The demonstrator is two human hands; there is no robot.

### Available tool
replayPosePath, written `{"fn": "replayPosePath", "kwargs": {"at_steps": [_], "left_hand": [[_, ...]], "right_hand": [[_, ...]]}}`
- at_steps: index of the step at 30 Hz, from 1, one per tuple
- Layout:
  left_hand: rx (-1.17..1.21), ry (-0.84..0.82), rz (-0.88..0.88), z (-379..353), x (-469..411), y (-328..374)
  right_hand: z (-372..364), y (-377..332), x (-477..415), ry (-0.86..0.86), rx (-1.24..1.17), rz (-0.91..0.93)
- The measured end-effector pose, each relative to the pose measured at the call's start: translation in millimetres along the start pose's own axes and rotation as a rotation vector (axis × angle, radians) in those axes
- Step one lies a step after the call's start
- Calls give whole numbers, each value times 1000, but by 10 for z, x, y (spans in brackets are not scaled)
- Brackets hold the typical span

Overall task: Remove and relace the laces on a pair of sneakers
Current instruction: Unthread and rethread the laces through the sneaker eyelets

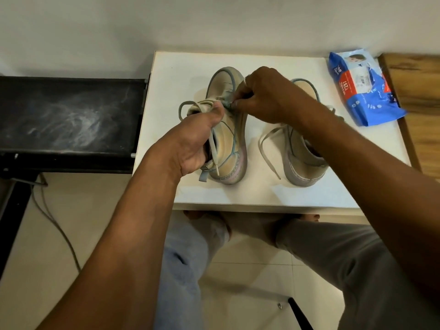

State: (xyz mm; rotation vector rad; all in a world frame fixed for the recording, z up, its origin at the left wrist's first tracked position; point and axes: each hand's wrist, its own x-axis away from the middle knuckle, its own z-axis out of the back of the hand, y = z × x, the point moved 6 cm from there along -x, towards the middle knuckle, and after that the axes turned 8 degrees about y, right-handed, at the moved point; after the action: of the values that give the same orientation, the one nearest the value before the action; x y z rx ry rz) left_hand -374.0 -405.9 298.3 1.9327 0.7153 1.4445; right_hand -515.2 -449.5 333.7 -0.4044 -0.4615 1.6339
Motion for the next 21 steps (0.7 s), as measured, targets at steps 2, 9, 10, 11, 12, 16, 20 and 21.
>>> {"fn": "replayPosePath", "kwargs": {"at_steps": [2,9,10,11,12,16,20,21], "left_hand": [[0,-9,-9,-3,-11,5],[7,-1,-19,-3,-17,3],[4,5,-17,3,-19,2],[-6,11,-16,13,-23,1],[-15,16,-14,21,-24,1],[-30,10,-3,20,-28,-9],[-20,15,-10,28,-27,-6],[-19,15,-11,26,-24,-4]], "right_hand": [[62,85,-21,-53,-146,-81],[-71,134,-85,77,-345,-156],[-54,88,-78,139,-241,-75],[-31,36,-59,209,-150,5],[-12,-13,-28,272,-93,82],[-39,-47,44,342,-6,220],[-54,-131,46,222,62,262],[-52,-142,41,188,81,269]]}}
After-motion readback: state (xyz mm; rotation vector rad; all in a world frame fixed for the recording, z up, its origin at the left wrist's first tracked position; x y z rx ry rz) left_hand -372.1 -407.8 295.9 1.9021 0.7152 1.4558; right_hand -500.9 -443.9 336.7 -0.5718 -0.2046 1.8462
